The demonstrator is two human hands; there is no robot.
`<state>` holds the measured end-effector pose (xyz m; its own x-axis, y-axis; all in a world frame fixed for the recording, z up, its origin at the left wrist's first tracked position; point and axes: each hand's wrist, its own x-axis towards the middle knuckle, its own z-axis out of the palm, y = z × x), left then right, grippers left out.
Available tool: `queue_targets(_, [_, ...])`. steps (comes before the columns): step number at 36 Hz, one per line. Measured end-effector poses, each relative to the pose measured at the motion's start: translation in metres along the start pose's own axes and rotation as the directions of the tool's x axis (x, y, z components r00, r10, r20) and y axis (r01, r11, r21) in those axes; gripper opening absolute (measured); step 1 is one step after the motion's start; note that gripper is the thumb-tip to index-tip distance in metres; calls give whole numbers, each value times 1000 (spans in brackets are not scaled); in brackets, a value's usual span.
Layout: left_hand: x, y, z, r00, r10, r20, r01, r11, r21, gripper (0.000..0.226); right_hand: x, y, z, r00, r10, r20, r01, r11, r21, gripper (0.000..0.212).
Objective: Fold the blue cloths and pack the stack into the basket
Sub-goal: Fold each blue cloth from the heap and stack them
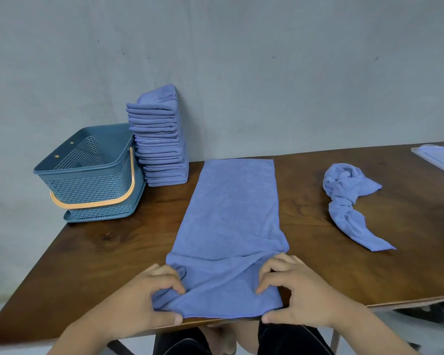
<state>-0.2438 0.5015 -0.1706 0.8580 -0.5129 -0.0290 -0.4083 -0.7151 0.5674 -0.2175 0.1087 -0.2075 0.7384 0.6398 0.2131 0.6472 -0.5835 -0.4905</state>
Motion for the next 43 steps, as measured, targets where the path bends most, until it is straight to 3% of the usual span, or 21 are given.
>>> queue_targets(2, [2,-2,1,1000,2,-23,-3,1000,-10,20,-1,1,0,999,11,-39,-9,999,54,19])
queue_targets(5, [6,-2,2,999,17,-36,-15,999,41,15,-2,-2,-1,994,56,-92,-43,990,132,14])
queue_targets(8, [9,7,4,996,40,-83,-35,998,57,18,-4,-8,-5,959,186,-214,-111,941,320,15])
queue_targets(13, [13,26,9,963,32,-267,-61,993,-100,24,-3,-14,-18,882,345,-321,-140,842,522,31])
queue_targets(18, [23,38,4,971,28,-236,-108,936,-336,34,1,-22,-31,842,414,-346,-114,764,636,30])
queue_targets(24, [39,39,-4,986,2,-164,-84,863,-497,39,9,-16,-39,776,479,-410,-116,748,654,33])
queue_targets(28, [60,33,-7,985,-78,-154,-9,869,-494,45,18,-6,-42,754,492,-434,-145,770,621,31])
queue_targets(32, [89,29,-21,961,-192,-200,64,856,-513,46,34,16,-48,747,493,-447,-159,784,599,44])
queue_targets(36, [134,26,-44,902,-316,-293,180,894,-411,30,66,45,-57,717,516,-468,-228,809,542,52])
queue_targets(39, [172,15,-56,748,-436,-500,376,900,-221,31,98,73,-63,654,584,-480,-344,795,499,47])
queue_targets(41, [189,12,-50,684,-394,-614,481,876,-27,32,115,83,-63,637,599,-485,-452,800,393,29])
queue_targets(43, [200,16,-33,706,-259,-660,465,871,156,34,124,93,-56,693,526,-493,-530,835,146,43])
